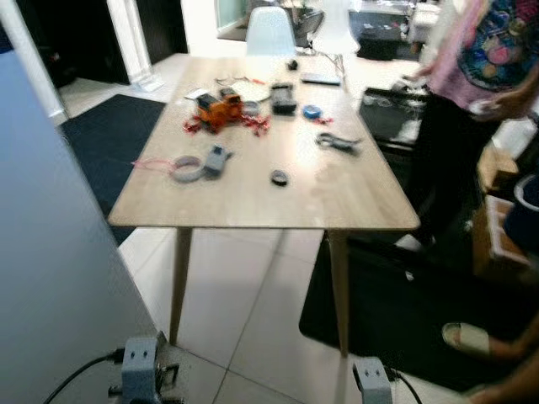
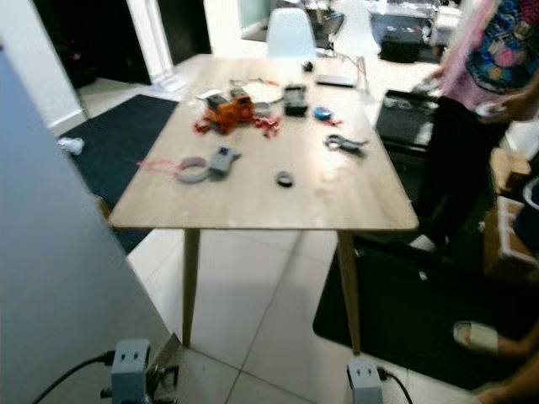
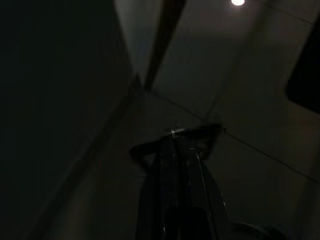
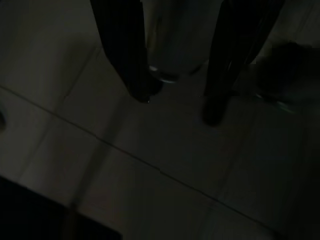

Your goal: Hang keys on a hook

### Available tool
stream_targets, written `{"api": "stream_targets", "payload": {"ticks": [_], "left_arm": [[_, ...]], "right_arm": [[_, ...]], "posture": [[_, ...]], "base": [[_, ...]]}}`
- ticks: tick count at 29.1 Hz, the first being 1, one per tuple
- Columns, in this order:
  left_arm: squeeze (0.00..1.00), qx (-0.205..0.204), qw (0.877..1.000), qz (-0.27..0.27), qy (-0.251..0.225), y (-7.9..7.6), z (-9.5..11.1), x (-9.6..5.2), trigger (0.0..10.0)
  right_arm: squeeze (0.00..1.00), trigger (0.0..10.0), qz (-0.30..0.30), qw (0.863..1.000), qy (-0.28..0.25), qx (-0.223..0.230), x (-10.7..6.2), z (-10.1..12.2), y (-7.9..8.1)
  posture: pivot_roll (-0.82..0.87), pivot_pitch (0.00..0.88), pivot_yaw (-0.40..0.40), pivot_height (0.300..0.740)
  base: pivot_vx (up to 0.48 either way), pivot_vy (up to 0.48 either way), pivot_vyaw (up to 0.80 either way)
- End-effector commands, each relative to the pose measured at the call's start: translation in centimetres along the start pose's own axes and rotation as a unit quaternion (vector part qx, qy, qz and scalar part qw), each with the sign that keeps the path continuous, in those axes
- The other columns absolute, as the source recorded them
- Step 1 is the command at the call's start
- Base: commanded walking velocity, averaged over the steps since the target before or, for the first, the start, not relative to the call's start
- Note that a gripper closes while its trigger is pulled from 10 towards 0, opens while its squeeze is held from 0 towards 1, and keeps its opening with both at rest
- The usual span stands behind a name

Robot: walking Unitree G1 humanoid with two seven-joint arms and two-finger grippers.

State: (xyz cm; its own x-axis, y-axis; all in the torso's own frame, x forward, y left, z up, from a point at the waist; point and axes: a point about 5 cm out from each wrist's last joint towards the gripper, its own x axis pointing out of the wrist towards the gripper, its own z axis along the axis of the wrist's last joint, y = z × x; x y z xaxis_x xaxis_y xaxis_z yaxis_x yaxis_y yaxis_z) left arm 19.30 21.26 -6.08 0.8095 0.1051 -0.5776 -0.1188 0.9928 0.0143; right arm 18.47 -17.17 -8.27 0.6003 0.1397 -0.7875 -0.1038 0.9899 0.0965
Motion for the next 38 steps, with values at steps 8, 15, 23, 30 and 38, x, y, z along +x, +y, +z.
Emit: {"api": "stream_targets", "payload": {"ticks": [8,15,23,30,38], "left_arm": [[0.00,0.000,1.000,-0.002,-0.001,-0.10,-0.11,-0.11,10.0],[0.00,-0.001,1.000,-0.002,0.004,-0.13,-0.36,-0.20,10.0],[0.00,-0.001,1.000,0.004,0.004,-0.01,-0.39,-0.22,10.0],[0.00,0.001,1.000,0.021,0.019,0.16,-0.54,-0.14,10.0],[0.00,0.016,1.000,0.014,0.017,-0.02,-0.46,-0.08,10.0]], "right_arm": [[0.00,10.0,-0.002,1.000,0.011,-0.003,-0.19,-0.59,-0.32],[0.00,10.0,0.001,1.000,0.009,-0.004,-0.13,-0.42,-0.24],[0.00,10.0,0.004,1.000,0.010,-0.005,-0.11,-0.41,-0.14],[0.00,10.0,0.007,1.000,0.010,-0.004,-0.07,-0.50,0.13],[0.00,10.0,0.006,1.000,0.011,-0.001,-0.11,-0.61,0.10]], "posture": [[0.06,0.038,-0.008,0.740],[0.06,0.038,-0.008,0.740],[0.06,0.039,-0.009,0.740],[0.06,0.041,-0.006,0.740],[0.06,0.043,-0.002,0.740]], "base": [[0.000,0.000,0.79],[0.000,0.000,0.79],[0.000,0.000,0.79],[0.000,0.000,0.79],[0.000,0.000,0.79]]}}
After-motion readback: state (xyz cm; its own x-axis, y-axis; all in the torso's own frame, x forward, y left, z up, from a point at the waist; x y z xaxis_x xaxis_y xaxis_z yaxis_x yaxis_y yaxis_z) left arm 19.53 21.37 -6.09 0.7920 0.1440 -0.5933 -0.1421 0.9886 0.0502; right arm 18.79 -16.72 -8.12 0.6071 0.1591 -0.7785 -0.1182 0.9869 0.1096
